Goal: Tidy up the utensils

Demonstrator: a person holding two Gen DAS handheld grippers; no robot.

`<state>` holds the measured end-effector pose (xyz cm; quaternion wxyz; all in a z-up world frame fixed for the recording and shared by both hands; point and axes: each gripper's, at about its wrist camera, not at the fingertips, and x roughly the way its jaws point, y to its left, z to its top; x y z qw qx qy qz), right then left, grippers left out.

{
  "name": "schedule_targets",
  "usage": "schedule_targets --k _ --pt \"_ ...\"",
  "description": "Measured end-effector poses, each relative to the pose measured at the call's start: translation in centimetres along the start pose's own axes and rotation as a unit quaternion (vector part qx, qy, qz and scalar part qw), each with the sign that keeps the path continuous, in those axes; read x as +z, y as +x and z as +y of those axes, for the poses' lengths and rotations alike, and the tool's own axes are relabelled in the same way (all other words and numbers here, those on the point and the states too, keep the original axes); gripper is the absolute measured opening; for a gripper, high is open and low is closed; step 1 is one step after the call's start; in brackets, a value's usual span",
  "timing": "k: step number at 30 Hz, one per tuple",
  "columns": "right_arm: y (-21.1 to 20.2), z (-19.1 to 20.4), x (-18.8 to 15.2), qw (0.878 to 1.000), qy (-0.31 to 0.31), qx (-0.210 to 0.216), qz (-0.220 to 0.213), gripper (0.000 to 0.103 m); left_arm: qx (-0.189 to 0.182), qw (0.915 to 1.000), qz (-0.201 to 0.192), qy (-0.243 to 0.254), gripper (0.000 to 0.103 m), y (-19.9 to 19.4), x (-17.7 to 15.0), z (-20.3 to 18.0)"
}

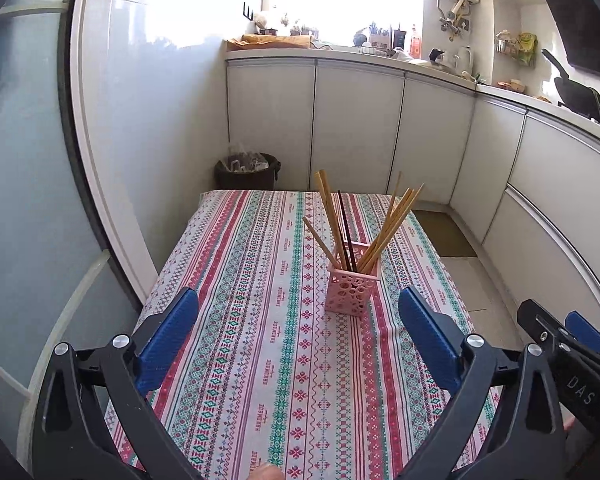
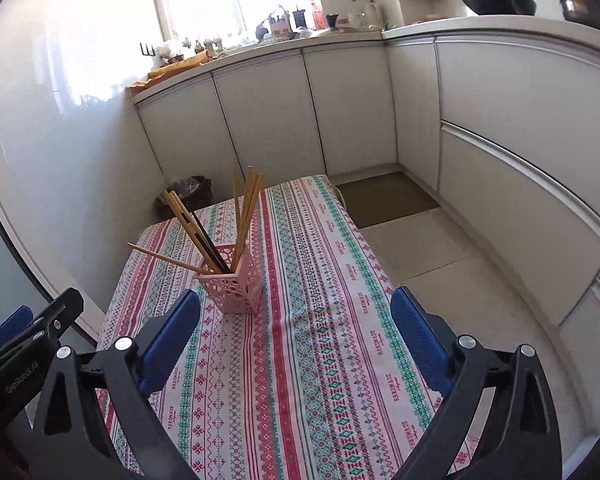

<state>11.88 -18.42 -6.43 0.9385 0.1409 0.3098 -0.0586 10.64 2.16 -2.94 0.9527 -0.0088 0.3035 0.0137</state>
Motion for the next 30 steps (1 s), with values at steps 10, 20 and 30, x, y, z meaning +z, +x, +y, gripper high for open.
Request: schedule_targets --k 10,20,30 --pt "-2.4 -1.3 -1.7 0.999 0.013 -0.039 0.01 0.093 0.019 0.9996 -0.017 0.011 0.096 -3.7 -1.7 -1.1" --pt "-5.2 -1.8 -2.1 0.998 0.011 -0.067 -0.01 0.093 0.022 0.9996 -0.007 0.017 0.096 -5.6 -1.7 -1.8" --pt "-6.3 -2.0 -2.3 0.998 0.01 -0.066 0.001 0.093 0.013 0.9999 0.001 0.011 0.096 -6.7 -2.0 -2.0"
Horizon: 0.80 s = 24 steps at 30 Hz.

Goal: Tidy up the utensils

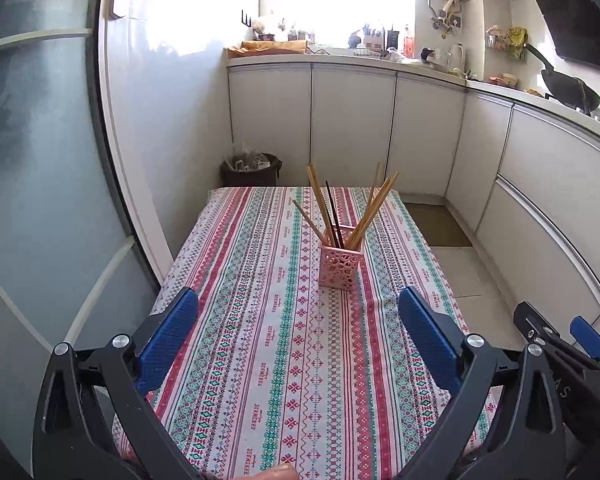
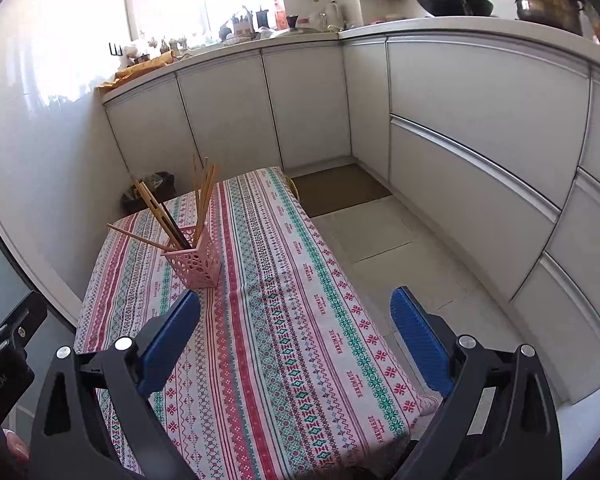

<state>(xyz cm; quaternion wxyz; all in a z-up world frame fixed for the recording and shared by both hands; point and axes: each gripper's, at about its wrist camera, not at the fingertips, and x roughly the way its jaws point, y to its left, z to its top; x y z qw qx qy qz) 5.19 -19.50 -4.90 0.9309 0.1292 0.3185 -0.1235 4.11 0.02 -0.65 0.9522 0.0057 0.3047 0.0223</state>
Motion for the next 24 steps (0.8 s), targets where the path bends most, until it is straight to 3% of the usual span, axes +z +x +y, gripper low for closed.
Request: schedule_targets --k 24 --pt "-1.7 -0.3 0.4 1.0 0.001 0.007 0.004 0.093 -0.014 0.9995 -0.018 -0.024 0.096 -2.1 0.7 0.4"
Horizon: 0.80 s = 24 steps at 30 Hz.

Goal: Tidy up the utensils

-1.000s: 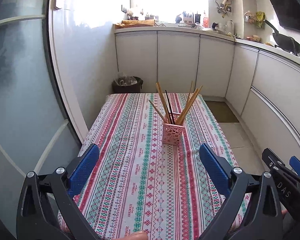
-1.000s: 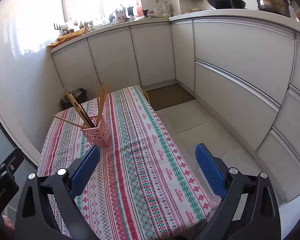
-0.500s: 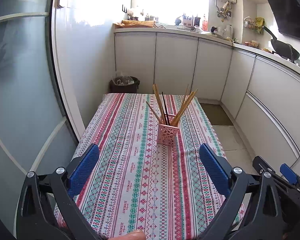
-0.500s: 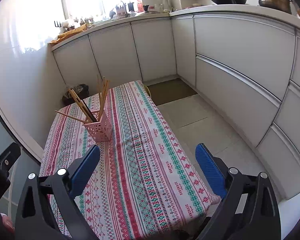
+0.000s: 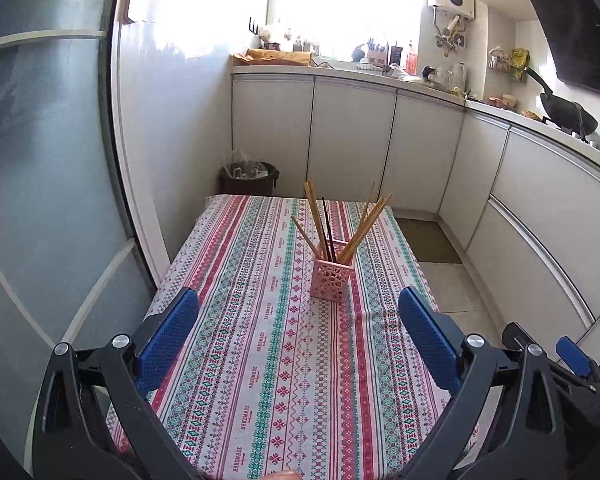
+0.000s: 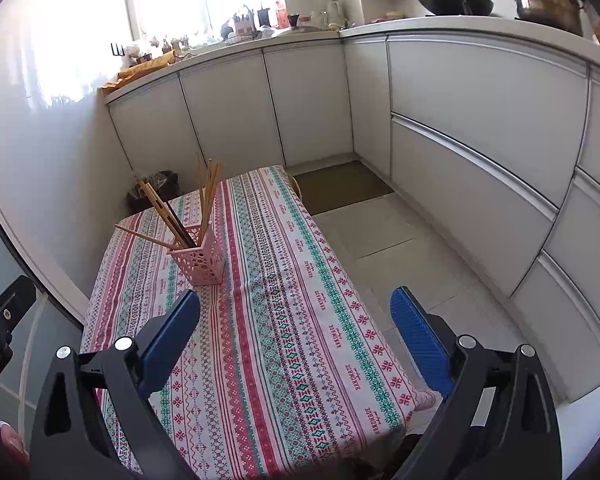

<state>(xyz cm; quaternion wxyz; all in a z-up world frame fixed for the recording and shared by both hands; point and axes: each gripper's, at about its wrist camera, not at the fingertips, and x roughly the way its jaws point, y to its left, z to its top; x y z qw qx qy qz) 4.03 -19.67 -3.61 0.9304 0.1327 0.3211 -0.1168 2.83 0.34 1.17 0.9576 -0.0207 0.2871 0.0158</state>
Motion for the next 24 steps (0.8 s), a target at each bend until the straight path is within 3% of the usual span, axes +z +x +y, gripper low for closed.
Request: schedule_targets --k 24 --pt "-1.2 -0.2 0.4 1.0 0.004 0.008 -0.007 0.093 -0.002 1.0 0.0 0.008 0.096 -0.5 0.1 -0.6"
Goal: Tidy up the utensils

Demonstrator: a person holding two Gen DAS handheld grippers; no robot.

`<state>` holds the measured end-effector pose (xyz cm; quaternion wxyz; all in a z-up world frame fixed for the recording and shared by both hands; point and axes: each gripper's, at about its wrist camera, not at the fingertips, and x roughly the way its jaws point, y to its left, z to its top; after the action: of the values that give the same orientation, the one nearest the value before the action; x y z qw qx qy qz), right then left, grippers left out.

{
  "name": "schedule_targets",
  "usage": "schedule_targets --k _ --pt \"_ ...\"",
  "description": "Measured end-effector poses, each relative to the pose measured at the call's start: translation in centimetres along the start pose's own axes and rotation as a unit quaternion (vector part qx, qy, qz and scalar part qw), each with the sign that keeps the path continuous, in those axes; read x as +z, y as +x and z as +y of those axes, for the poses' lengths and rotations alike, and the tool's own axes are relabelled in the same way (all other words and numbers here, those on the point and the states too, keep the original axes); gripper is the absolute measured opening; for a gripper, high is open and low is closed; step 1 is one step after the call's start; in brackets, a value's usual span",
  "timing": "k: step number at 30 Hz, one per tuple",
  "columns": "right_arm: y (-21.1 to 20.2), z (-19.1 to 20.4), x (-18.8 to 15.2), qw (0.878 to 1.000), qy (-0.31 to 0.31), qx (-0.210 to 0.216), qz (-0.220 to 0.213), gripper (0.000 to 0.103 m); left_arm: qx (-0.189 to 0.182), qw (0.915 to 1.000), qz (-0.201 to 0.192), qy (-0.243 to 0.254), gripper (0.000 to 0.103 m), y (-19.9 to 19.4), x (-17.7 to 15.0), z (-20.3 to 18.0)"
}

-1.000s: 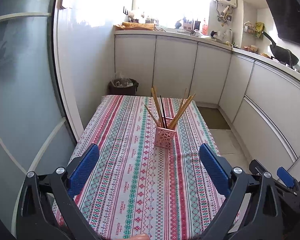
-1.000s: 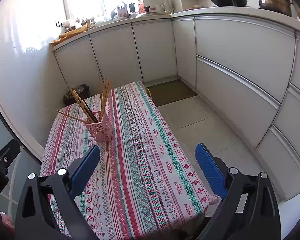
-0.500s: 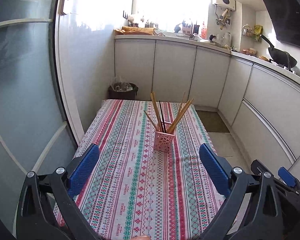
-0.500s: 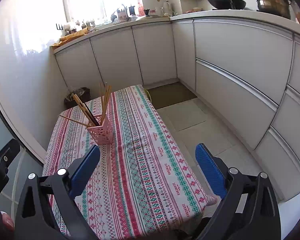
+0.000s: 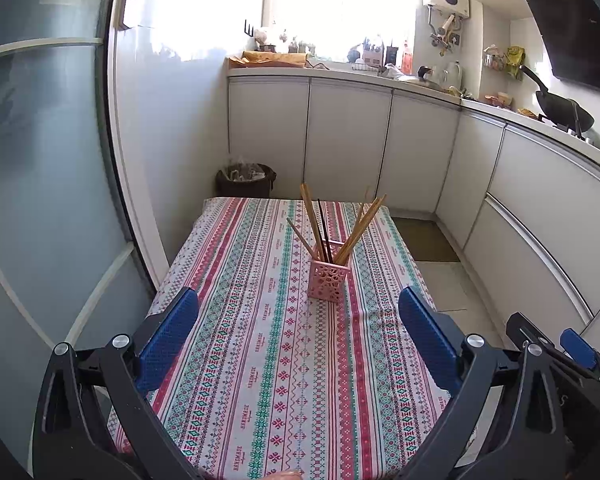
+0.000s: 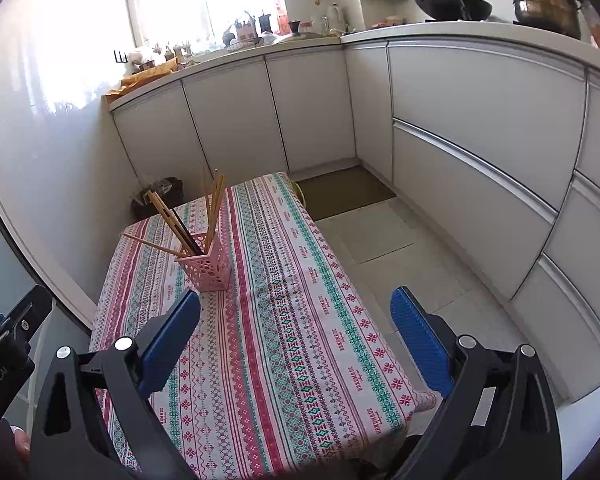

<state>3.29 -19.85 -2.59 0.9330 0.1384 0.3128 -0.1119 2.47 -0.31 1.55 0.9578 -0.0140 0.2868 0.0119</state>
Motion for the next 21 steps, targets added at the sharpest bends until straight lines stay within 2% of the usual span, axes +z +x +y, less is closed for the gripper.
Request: schedule_targets --k 21 --pt "0.07 0.01 -0.12 1.0 0.003 0.001 0.006 0.093 0.002 1.0 0.002 -0.001 0.096 0.35 -0.07 0.2"
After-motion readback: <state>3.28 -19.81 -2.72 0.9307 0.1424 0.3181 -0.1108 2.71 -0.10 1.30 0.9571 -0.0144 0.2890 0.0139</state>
